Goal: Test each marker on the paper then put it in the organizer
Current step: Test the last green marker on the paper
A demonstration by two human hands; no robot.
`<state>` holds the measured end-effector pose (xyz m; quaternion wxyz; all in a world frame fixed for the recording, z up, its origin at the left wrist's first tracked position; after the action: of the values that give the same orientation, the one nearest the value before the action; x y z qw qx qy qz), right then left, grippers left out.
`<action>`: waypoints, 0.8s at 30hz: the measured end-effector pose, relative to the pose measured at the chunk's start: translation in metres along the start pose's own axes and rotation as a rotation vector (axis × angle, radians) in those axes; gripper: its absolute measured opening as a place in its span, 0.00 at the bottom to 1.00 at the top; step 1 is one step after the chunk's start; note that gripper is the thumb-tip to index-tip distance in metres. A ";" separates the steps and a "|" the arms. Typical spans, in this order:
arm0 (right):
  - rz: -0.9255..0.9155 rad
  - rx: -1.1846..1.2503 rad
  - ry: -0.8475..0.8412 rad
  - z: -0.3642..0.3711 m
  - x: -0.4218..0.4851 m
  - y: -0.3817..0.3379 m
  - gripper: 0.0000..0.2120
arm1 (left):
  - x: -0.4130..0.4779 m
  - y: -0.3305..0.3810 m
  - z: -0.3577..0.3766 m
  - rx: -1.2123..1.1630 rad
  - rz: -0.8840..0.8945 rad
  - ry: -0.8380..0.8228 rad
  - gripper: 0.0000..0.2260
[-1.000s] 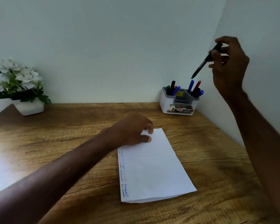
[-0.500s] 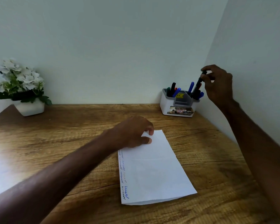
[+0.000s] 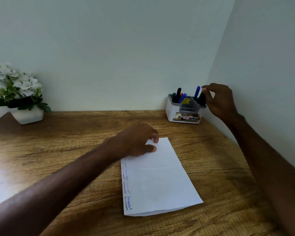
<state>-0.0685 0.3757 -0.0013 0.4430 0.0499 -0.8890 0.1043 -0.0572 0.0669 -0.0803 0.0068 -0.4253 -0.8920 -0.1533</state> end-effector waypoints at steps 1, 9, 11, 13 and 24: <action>0.027 -0.006 0.003 0.001 -0.002 0.000 0.15 | 0.001 -0.001 0.001 -0.003 0.000 0.000 0.13; 0.013 0.091 0.266 -0.020 -0.030 -0.058 0.11 | 0.002 -0.003 0.000 0.004 -0.004 -0.009 0.13; -0.059 0.162 0.215 -0.024 -0.044 -0.088 0.10 | 0.000 0.002 -0.001 0.011 -0.014 -0.015 0.13; -0.101 0.245 0.132 -0.027 -0.059 -0.118 0.09 | -0.003 0.005 -0.001 0.012 -0.029 -0.014 0.13; -0.183 0.196 -0.374 -0.003 -0.114 -0.175 0.05 | -0.035 0.028 0.002 -0.088 -0.067 0.137 0.13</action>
<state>0.0341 0.2055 -0.0665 0.2711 0.1919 -0.9330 0.1386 -0.0132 0.0574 -0.0800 0.0440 -0.3837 -0.8954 -0.2214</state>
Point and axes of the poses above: each hand's wrist, its own x-axis towards the middle knuckle, its own z-axis out of the palm, y = z × x, the point moved 3 cm from there along x, towards the middle knuckle, and after that the axes turned 2 degrees about -z, right-handed, at the moved point
